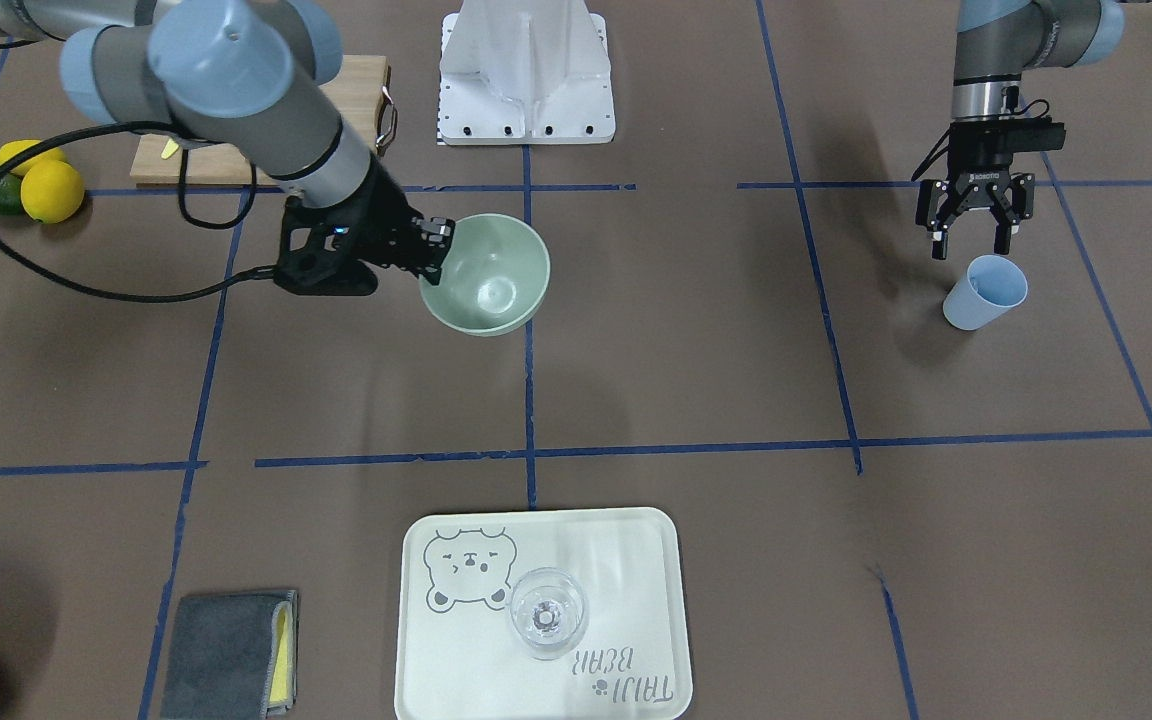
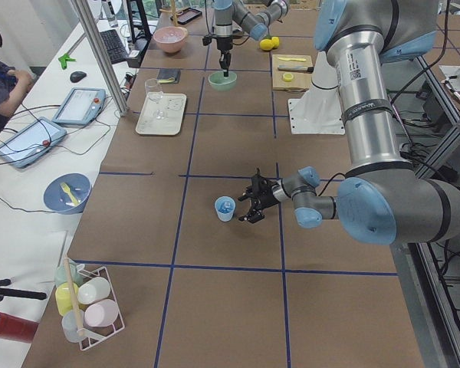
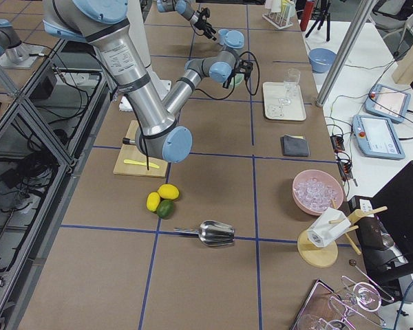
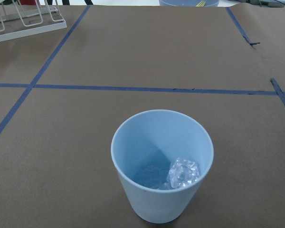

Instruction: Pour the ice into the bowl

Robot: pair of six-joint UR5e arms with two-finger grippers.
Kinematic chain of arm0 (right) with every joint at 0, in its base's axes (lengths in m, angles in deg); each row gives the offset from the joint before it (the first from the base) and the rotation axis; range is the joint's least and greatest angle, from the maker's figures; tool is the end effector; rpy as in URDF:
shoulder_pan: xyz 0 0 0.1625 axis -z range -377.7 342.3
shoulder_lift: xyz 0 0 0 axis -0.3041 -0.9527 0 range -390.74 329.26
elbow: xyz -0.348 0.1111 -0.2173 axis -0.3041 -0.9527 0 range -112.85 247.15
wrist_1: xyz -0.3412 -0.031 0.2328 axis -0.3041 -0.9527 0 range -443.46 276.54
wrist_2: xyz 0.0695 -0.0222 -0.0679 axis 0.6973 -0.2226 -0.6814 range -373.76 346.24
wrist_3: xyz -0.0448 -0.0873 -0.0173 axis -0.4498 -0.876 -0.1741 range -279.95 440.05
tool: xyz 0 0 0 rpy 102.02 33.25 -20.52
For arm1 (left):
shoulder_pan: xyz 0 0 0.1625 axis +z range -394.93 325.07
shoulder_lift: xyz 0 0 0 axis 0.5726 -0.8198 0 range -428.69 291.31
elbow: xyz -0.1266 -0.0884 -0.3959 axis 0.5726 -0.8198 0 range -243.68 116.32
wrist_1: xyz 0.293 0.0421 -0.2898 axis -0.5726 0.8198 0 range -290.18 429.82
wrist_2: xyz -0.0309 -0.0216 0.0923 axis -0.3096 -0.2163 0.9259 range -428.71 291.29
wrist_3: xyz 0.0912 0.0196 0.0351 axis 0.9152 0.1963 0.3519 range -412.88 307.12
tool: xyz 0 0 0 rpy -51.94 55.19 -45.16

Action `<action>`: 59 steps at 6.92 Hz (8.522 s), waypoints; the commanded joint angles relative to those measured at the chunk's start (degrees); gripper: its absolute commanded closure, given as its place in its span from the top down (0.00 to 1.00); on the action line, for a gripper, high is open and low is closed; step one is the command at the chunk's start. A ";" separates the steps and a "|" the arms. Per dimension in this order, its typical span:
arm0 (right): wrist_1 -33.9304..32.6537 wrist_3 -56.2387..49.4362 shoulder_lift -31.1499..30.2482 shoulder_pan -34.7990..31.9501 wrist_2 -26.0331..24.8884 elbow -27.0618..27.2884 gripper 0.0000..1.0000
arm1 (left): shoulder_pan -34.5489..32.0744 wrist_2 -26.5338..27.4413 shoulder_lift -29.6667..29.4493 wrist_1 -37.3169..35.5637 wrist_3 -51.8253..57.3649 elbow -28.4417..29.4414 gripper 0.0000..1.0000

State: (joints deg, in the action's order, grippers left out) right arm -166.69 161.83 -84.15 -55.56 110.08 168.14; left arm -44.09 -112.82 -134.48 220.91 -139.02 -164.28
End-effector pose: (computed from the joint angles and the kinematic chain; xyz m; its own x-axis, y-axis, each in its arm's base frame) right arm -0.4602 -0.4562 0.1815 0.4773 0.2205 0.8506 -0.0851 0.9750 -0.2051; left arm 0.2887 -0.2540 0.6157 0.7083 -0.0668 -0.7028 0.5870 0.6088 0.5337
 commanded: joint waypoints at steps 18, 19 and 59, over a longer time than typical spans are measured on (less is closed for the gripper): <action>9.14 6.62 20.10 13.86 -20.57 -29.98 1.00 | -8.58 6.06 -8.38 2.35 4.39 10.07 0.73; 9.14 7.07 20.01 13.69 -20.57 -29.63 1.00 | -9.38 5.80 -8.56 5.85 7.97 10.25 0.17; 9.23 -0.58 -4.69 2.44 -10.55 -4.40 1.00 | -0.16 32.51 -46.45 -89.30 82.97 -5.83 0.00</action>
State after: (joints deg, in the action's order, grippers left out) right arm -157.46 161.19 -88.91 -53.12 99.53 163.74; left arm -44.20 -80.77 -180.99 131.61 -57.37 -170.18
